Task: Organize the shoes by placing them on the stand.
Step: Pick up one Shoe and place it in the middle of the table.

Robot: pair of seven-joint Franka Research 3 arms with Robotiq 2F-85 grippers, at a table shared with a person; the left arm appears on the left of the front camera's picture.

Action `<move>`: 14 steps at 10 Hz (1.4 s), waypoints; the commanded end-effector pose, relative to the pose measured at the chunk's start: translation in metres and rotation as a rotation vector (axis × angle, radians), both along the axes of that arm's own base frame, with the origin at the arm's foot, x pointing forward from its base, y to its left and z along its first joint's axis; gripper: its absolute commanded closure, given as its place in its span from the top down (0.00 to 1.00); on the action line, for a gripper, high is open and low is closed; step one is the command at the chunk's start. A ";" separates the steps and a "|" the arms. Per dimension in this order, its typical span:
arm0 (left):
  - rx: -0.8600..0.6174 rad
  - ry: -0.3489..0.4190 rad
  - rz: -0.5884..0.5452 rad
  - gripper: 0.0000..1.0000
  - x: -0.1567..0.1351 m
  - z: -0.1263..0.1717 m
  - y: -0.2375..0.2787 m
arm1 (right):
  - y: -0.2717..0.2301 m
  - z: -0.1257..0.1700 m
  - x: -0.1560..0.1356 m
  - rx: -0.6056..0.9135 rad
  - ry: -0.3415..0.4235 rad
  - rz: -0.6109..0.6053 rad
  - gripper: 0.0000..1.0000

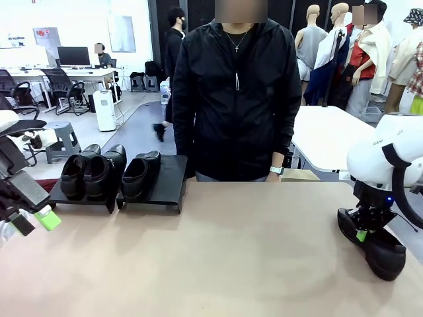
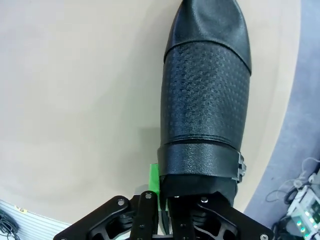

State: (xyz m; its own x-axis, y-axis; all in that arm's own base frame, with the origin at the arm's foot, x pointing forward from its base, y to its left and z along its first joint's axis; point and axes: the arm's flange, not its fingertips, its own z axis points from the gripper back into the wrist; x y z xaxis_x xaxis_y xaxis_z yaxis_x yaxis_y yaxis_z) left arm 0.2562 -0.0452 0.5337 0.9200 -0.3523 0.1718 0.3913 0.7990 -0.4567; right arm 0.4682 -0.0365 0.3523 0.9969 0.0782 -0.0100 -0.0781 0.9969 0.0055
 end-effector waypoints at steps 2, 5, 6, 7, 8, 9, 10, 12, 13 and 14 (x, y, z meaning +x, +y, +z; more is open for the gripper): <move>-0.014 -0.002 -0.015 1.00 -0.001 0.000 0.001 | -0.007 0.040 -0.019 -0.042 -0.070 -0.048 0.00; -0.014 -0.002 -0.015 1.00 -0.001 0.000 0.001 | -0.009 0.116 -0.096 0.007 -0.202 -0.067 0.00; -0.014 -0.002 -0.015 1.00 -0.001 0.000 0.001 | -0.013 0.121 -0.117 0.030 -0.258 -0.057 0.00; -0.014 -0.002 -0.015 1.00 -0.001 0.000 0.001 | -0.022 0.118 -0.127 0.063 -0.294 -0.066 0.00; -0.014 -0.002 -0.015 1.00 -0.001 0.000 0.001 | -0.014 0.118 -0.086 0.012 -0.200 -0.056 0.00; -0.014 -0.002 -0.015 1.00 -0.001 0.000 0.001 | -0.014 0.118 -0.086 0.012 -0.200 -0.056 0.00; -0.014 -0.002 -0.015 1.00 -0.001 0.000 0.001 | -0.014 0.118 -0.086 0.012 -0.200 -0.056 0.00; -0.014 -0.002 -0.015 1.00 -0.001 0.000 0.001 | 0.000 0.111 -0.105 0.153 -0.244 -0.004 0.00; -0.014 -0.002 -0.015 1.00 -0.001 0.000 0.001 | 0.040 0.116 -0.100 0.189 -0.288 0.037 0.00; -0.014 -0.002 -0.015 1.00 -0.001 0.000 0.001 | 0.101 0.129 -0.096 0.190 -0.330 0.069 0.00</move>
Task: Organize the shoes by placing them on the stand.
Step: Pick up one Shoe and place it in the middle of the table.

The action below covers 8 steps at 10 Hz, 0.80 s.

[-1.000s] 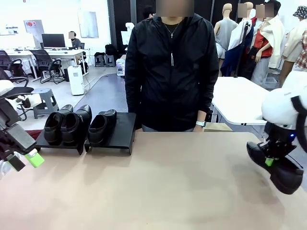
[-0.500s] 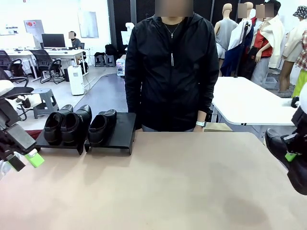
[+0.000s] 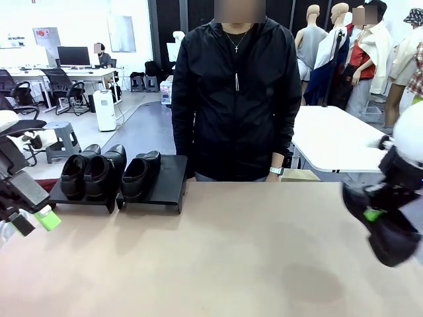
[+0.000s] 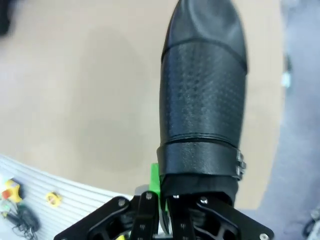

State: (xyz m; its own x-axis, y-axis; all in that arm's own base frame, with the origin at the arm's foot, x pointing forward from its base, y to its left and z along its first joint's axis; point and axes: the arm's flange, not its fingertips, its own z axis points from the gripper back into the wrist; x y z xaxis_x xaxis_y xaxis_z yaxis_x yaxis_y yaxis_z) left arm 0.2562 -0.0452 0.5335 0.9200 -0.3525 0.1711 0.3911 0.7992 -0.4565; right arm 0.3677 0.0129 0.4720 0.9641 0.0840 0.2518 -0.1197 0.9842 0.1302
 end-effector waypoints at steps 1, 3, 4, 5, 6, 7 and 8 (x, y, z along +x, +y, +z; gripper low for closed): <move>-0.014 -0.002 -0.015 1.00 -0.001 0.000 0.001 | 0.109 0.019 0.006 0.024 -0.094 0.043 0.00; -0.014 -0.002 -0.015 1.00 -0.001 0.000 0.001 | 0.212 0.025 0.014 0.122 -0.069 0.101 0.00; -0.014 -0.002 -0.015 1.00 -0.001 0.000 0.001 | 0.258 0.023 0.017 0.206 -0.033 0.124 0.00; -0.014 -0.002 -0.015 1.00 -0.001 0.000 0.001 | 0.305 0.012 0.020 0.230 0.013 0.127 0.00; -0.014 -0.002 -0.015 1.00 -0.001 0.000 0.001 | 0.336 -0.003 0.023 0.201 0.049 0.050 0.00; -0.014 -0.002 -0.015 1.00 -0.001 0.000 0.001 | 0.359 -0.018 0.021 0.207 0.079 0.000 0.00; -0.014 -0.002 -0.015 1.00 -0.001 0.000 0.001 | 0.374 -0.030 0.014 0.225 0.104 -0.059 0.00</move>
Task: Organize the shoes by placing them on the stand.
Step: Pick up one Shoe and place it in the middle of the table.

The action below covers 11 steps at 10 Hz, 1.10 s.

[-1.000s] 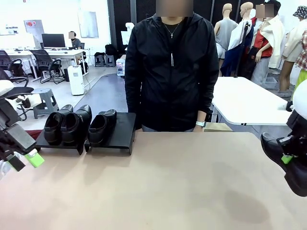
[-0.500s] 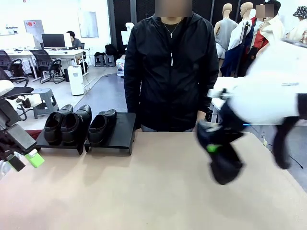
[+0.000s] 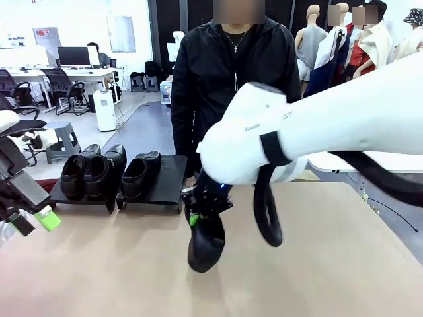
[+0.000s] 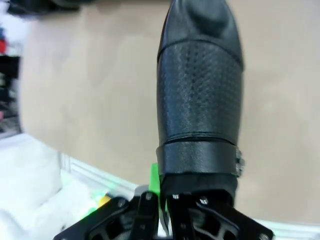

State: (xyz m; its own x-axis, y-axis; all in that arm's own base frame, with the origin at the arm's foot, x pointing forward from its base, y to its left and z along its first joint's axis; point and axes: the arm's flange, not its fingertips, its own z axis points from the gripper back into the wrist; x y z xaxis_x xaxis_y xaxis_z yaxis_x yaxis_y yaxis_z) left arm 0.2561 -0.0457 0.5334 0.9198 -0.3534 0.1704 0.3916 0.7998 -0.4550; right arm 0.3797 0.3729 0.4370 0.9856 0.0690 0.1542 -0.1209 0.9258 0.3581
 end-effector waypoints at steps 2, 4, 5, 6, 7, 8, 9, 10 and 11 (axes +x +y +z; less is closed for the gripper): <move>-0.016 -0.002 -0.015 1.00 -0.001 0.000 0.002 | 0.028 -0.017 -0.011 -0.025 0.040 -0.136 0.00; -0.016 -0.002 -0.015 1.00 -0.001 0.000 0.002 | 0.035 -0.049 -0.007 -0.138 0.066 -0.116 0.00; -0.016 -0.002 -0.015 1.00 -0.001 0.000 0.002 | 0.035 -0.056 -0.005 -0.158 0.065 -0.116 0.00; -0.016 -0.002 -0.015 1.00 -0.001 0.000 0.002 | 0.033 -0.059 -0.003 -0.156 0.067 -0.099 0.00; -0.016 -0.002 -0.015 1.00 -0.001 0.000 0.002 | 0.031 -0.061 -0.003 -0.163 0.045 -0.076 0.00; -0.016 -0.002 -0.015 1.00 -0.001 0.000 0.002 | 0.030 -0.060 -0.004 -0.146 0.032 -0.065 0.44; -0.016 -0.002 -0.015 1.00 -0.001 0.000 0.002 | 0.027 -0.056 -0.006 -0.134 0.016 -0.044 1.00; -0.016 -0.002 -0.015 1.00 -0.001 0.000 0.002 | 0.022 -0.048 -0.009 -0.097 0.021 -0.029 1.00; -0.016 -0.002 -0.015 1.00 -0.001 0.000 0.002 | 0.011 -0.031 -0.015 -0.047 0.010 -0.002 1.00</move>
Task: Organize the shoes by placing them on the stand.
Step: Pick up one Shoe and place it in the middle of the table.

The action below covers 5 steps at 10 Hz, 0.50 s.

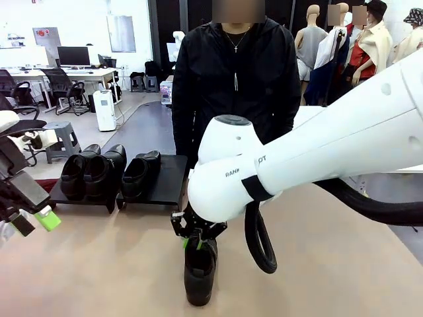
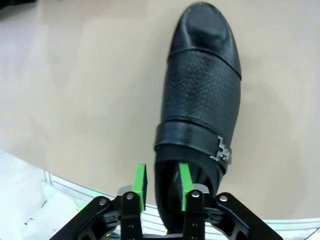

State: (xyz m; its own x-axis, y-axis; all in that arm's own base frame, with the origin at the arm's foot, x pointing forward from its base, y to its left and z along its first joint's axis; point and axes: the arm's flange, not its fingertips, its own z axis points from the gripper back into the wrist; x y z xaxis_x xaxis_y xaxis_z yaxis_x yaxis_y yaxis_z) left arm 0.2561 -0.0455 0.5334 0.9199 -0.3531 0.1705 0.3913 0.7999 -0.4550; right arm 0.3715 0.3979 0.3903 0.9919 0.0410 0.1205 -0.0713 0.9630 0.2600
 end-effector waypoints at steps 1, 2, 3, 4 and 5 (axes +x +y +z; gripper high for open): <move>-0.016 -0.002 -0.015 1.00 -0.001 0.000 0.002 | -0.038 0.045 -0.016 0.135 -0.031 0.090 1.00; -0.016 -0.002 -0.015 1.00 -0.001 0.000 0.002 | -0.074 0.078 -0.026 0.154 -0.110 0.075 1.00; -0.016 -0.002 -0.015 1.00 -0.001 0.000 0.002 | -0.126 0.112 -0.041 0.179 -0.166 0.085 1.00; -0.016 -0.002 -0.015 1.00 -0.001 0.000 0.002 | -0.172 0.133 -0.058 0.183 -0.193 0.120 1.00; -0.016 -0.002 -0.015 1.00 -0.001 0.000 0.002 | -0.216 0.147 -0.072 0.161 -0.206 0.128 1.00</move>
State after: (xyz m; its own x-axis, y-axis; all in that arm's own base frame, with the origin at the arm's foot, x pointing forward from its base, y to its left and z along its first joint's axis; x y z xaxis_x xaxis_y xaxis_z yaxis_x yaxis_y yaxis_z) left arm 0.2562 -0.0452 0.5335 0.9202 -0.3522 0.1707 0.3907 0.8000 -0.4554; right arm 0.3242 0.2407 0.5317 0.9425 0.0869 0.3228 -0.2233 0.8823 0.4144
